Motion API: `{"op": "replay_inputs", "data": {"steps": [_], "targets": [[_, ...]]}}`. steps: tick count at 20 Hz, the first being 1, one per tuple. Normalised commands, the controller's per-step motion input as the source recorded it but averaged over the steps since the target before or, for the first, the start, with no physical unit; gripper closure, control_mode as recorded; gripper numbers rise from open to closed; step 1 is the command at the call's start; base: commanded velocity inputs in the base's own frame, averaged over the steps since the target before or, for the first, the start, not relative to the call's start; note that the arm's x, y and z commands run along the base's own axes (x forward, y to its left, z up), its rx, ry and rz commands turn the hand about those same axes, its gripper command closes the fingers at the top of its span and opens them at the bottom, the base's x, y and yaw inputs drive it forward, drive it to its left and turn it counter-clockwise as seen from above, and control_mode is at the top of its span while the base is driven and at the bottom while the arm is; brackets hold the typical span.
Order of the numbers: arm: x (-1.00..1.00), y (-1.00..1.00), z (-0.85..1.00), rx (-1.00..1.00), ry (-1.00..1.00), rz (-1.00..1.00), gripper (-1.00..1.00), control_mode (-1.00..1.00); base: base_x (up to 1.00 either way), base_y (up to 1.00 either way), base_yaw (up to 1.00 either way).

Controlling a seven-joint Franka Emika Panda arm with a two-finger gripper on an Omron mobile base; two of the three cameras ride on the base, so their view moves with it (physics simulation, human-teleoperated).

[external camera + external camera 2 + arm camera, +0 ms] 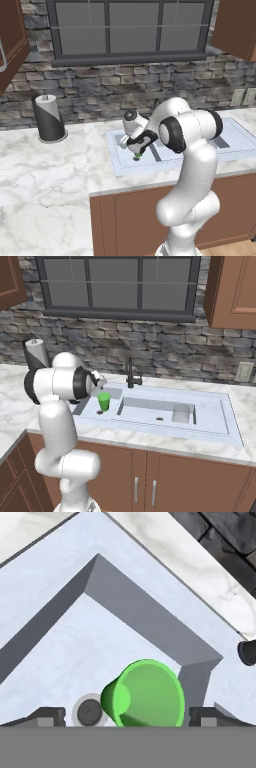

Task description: Place the cup in the left basin and the glass cup in the right basin of the sink.

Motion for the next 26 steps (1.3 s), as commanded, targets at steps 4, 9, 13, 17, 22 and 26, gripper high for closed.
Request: {"op": "replay_inputs", "data": {"steps": [4, 9, 13, 17, 22, 26], "targets": [[-0.24, -0.01, 0.31, 0.06, -0.02, -0.03, -1.00, -1.00, 0.00, 0.00, 0.00], [-0.25, -0.02, 0.28, 0.11, 0.00, -0.04, -1.00, -1.00, 0.00, 0.00, 0.00], [-0.20, -0.05, 0.41, 0.12, 0.00, -0.02, -1.00, -1.00, 0.00, 0.00, 0.00], [0.00, -0.05, 0.49, 0.11, 0.01, 0.00, -1.00, -1.00, 0.00, 0.00, 0.00], [0.00, 0.00, 0.54, 0.02, 0.03, 0.00, -1.00, -1.00, 0.00, 0.00, 0.00], [0.00, 0.00, 0.43, 0.00, 0.05, 0.00, -1.00, -1.00, 0.00, 0.00, 0.00]]}}
